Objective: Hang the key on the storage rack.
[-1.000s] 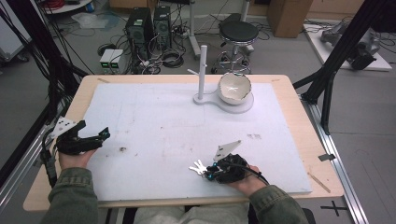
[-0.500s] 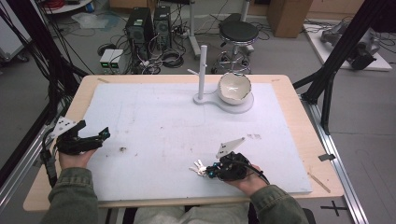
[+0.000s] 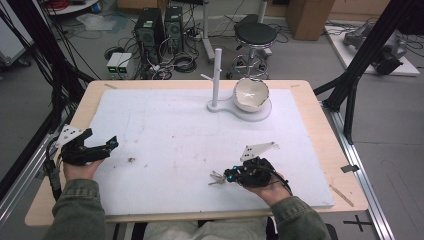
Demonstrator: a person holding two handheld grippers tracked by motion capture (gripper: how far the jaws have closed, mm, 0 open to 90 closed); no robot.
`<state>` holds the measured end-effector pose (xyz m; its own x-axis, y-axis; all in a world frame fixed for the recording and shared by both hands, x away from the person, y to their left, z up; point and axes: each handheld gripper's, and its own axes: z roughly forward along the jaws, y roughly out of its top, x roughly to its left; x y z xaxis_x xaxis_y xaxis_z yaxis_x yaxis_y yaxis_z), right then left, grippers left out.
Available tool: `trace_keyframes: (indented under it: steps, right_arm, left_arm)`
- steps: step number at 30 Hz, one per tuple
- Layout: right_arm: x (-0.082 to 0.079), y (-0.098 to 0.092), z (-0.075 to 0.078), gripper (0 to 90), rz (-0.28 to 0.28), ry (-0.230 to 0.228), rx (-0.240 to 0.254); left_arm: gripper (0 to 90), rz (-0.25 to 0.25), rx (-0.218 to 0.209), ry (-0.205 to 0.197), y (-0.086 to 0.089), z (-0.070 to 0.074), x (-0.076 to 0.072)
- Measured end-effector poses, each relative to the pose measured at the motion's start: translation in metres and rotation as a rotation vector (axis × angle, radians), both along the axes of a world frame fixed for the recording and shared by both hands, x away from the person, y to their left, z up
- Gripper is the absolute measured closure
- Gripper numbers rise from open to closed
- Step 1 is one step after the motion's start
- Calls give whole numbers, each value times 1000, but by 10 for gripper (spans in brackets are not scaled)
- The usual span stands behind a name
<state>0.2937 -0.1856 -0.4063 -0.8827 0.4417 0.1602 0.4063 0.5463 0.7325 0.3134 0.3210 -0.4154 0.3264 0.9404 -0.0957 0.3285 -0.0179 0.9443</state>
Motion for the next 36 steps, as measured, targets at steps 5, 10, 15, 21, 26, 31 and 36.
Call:
trace_keyframes:
  steps: [5,10,15,21,26,31,36]
  right_arm:
    - [3,-3,6,853,-8,-8,19]
    - [9,-8,14,852,-26,-22,37]
    - [14,-11,20,852,-35,-33,46]
    - [21,-11,30,852,-35,-47,46]
    - [28,-11,41,852,-38,-61,48]
    - [34,-8,51,852,-39,-62,31]
    - [48,-8,59,852,-64,-65,47]
  left_arm:
    - [17,1,4,1,0,0,0]
    - [17,0,4,1,0,-1,1]
    - [17,-2,7,2,-1,-1,2]
    - [17,-3,7,2,-1,-1,2]
    - [17,-4,9,3,-1,-1,2]
    - [17,-7,11,5,-2,-1,3]
    - [17,-6,10,5,-1,-1,3]
